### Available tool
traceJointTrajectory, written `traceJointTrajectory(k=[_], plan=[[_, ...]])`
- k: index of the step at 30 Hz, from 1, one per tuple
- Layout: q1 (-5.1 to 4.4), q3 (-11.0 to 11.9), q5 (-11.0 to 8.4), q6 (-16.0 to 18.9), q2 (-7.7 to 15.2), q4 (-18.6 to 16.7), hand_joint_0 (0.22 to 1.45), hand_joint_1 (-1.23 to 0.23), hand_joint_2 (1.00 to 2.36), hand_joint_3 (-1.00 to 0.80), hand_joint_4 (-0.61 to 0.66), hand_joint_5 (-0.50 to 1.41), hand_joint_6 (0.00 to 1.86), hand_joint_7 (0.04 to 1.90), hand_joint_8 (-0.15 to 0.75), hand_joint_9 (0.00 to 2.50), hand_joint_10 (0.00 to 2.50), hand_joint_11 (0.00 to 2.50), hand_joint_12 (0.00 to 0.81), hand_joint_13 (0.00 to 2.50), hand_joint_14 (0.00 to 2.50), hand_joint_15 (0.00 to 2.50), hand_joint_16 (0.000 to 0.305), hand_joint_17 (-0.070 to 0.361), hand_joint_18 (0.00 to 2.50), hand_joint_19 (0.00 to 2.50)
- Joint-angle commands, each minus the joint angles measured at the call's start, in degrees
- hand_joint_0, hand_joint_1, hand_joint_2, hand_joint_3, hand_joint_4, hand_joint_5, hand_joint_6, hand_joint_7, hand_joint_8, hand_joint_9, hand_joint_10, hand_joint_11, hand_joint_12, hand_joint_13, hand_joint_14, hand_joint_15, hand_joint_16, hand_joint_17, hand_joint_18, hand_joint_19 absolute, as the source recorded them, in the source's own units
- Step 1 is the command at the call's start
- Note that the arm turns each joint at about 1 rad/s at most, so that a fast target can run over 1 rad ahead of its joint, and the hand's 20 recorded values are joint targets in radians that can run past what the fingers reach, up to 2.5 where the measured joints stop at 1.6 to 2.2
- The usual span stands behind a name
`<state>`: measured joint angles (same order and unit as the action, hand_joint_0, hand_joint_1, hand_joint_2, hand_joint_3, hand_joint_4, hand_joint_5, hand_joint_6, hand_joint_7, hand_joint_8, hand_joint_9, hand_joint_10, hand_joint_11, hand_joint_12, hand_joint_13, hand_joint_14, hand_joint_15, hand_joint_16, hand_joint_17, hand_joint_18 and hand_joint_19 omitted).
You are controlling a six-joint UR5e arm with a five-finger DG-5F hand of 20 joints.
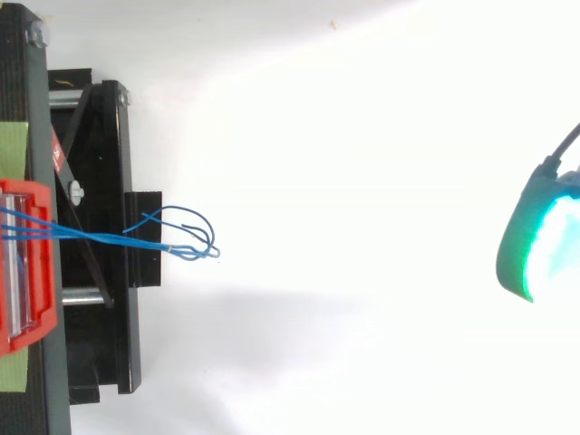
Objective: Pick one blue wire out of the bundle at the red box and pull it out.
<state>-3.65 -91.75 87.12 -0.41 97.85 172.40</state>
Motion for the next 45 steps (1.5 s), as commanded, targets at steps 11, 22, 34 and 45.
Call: traceJointTrajectory(k=[11, 22, 34, 45], plan=[[-0.48, 0.0, -1.86, -0.1, 2.3, -1.4, 0.48, -0.55, 1.0, -0.46, 0.25, -0.19, 0.5, 0.79, 0.285, 0.66, 0.01, 0.26, 0.404, 0.46, 0.01, 0.27, 0.059, 0.132, 0.5, 0.47], [-0.83, 0.0, -3.89, 0.0, 7.2, -7.9, 0.48, -0.55, 1.0, -0.45, 0.26, -0.18, 0.5, 0.8, 0.287, 0.72, 0.01, 0.32, 0.403, 0.49, 0.01, 0.28, 0.059, 0.132, 0.51, 0.47], [-1.27, 0.0, -7.4, -2.2, 10.3, -16.4, 0.48, -0.55, 1.0, -0.45, 0.26, -0.18, 0.5, 0.8, 0.284, 1.01, 0.02, 0.71, 0.404, 0.53, 0.01, 0.31, 0.058, 0.131, 0.51, 0.47], [-1.27, 0.0, -9.6, -1.7, 16.5, -25.4, 0.48, -0.56, 1.0, -0.46, 0.25, -0.18, 0.5, 0.8, 0.29, 0.79, 0.02, 0.5, 0.407, 0.46, 0.01, 0.29, 0.058, 0.13, 0.49, 0.47]])
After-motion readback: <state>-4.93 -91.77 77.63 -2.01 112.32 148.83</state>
